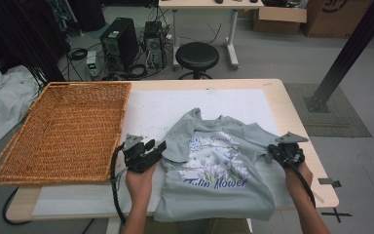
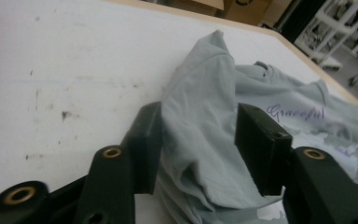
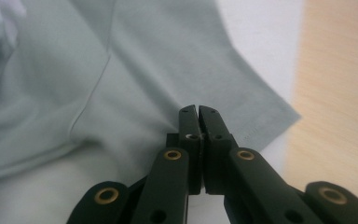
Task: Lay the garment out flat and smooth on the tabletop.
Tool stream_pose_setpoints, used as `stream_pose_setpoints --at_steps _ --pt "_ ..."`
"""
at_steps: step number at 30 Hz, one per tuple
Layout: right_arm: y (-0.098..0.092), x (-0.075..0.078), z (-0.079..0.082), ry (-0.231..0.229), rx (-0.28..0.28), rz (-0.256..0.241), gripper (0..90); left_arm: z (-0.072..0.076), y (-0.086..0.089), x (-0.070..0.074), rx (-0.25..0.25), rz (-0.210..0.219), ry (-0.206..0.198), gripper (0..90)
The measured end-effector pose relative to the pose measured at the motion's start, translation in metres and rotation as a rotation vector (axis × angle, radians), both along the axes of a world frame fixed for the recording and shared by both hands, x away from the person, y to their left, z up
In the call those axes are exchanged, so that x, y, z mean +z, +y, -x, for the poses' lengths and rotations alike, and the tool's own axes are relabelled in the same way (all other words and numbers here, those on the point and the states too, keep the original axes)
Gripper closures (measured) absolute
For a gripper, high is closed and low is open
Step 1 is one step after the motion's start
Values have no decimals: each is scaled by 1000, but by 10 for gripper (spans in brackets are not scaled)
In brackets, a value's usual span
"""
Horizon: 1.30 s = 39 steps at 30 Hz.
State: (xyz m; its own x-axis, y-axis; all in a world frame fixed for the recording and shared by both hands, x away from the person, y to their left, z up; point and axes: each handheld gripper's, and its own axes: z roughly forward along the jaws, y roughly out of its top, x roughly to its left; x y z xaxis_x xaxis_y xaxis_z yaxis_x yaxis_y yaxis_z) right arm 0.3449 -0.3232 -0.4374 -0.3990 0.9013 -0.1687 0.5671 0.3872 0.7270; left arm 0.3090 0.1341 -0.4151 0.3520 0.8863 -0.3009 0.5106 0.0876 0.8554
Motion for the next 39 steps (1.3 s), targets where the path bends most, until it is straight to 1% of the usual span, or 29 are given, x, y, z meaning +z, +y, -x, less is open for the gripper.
stream_pose_setpoints --at_steps 1,2,3,4,5,6,7,9,10,11,13,16,18,21,23,25,26,27,28,29,30,31,32,33,34,35,36,37,39 --pt "-5 2 -2 -4 -17 -21 887 0 -2 1 -23 -13 -20 496" --pt "-7 3 -2 -11 -27 -17 879 0 -4 2 -45 -20 -32 482" --pt "-6 4 -3 -14 -28 -15 841 -1 -7 3 -70 -26 -38 478" --pt "-5 4 -3 -22 -33 -3 764 -3 -10 5 -90 -38 -33 474" --pt "-3 5 -3 -27 -31 -8 745 -3 -10 5 -90 -38 -33 469" --pt "-2 5 -3 -34 -26 -30 716 -5 -19 9 -132 -59 -31 469" --pt "-2 6 -3 -37 -23 -33 711 -6 -21 11 -145 -60 -29 469" --pt "-1 5 -2 -39 -13 -35 707 -8 -29 14 -176 -78 -21 469" --pt "0 4 -2 -37 -6 -34 702 -9 -31 16 -181 -83 -23 469" --pt "1 4 -1 -36 0 -34 701 -10 -33 19 -179 -75 -33 468" --pt "2 3 -1 -36 15 -34 696 -11 -32 22 -169 -58 -35 466" --pt "3 3 -1 -38 20 -44 686 -14 -33 25 -176 -64 -27 468" --pt "3 2 -1 -36 24 -52 680 -17 -38 21 -204 -88 2 469" --pt "4 0 -1 -29 29 -59 673 -24 -52 7 -247 -152 79 461" --pt "5 0 0 -29 36 -60 669 -28 -59 1 -251 -177 116 461" --pt "5 0 0 -31 39 -59 663 -32 -64 -4 -261 -191 157 461" --pt "5 0 0 -33 41 -60 658 -33 -67 -6 -269 -212 169 461" --pt "4 0 0 -34 40 -61 657 -35 -71 -10 -279 -252 185 455" --pt "3 1 1 -36 37 -65 655 -36 -74 -13 -291 -276 204 451" --pt "3 1 1 -37 37 -69 655 -38 -76 -16 -290 -299 223 456" --pt "2 2 1 -39 37 -71 654 -39 -77 -18 -293 -314 237 459" --pt "2 2 1 -39 38 -71 653 -39 -78 -21 -290 -334 242 473" --pt "2 2 1 -40 41 -69 652 -39 -78 -20 -281 -350 234 517" --pt "2 2 1 -41 42 -70 652 -39 -78 -19 -279 -363 236 580" --pt "2 2 1 -42 45 -70 650 -40 -77 -18 -289 -361 238 659" --pt "2 2 1 -43 46 -72 646 -39 -74 -17 -312 -351 227 739" --pt "2 2 1 -41 47 -74 645 -39 -71 -15 -323 -336 219 824" --pt "2 2 1 -42 49 -74 644 -38 -68 -13 -319 -306 209 862" --pt "2 2 0 -41 52 -77 640 -40 -59 -9 -292 -236 202 882"
